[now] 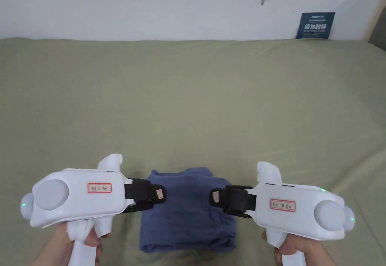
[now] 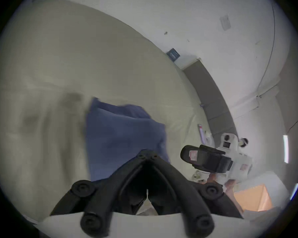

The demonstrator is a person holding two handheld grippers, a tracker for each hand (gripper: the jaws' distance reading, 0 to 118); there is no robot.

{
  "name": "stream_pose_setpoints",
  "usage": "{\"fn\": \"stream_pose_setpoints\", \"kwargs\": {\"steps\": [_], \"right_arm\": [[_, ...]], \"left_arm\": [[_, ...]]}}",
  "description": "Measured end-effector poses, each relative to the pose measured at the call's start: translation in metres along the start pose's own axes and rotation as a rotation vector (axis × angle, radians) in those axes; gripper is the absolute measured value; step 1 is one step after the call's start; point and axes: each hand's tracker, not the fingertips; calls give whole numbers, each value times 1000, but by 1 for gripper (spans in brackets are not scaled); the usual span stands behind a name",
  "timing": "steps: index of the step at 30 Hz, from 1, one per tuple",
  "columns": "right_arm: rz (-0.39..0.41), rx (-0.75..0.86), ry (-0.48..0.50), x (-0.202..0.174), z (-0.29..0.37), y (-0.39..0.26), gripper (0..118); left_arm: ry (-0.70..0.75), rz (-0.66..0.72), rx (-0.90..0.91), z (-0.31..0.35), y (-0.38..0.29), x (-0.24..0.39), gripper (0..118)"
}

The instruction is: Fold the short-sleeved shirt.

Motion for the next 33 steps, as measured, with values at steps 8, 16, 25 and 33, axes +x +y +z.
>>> {"fn": "stream_pose_setpoints", "kwargs": {"steps": [8, 16, 25, 33], "right_arm": [[-281, -191, 137, 66, -65, 6, 0], [-379, -215, 202, 86, -72, 5, 0], [-402, -222, 209, 87, -72, 5, 0], [247, 139, -385, -7, -3, 7, 0]], "left_arm": [[69, 45, -56, 1, 11, -52, 0], [-130, 121, -142, -31, 17, -77, 118], [-328, 255, -183, -92, 10, -76, 106], [-198, 211, -180, -86, 11, -80, 31]]}}
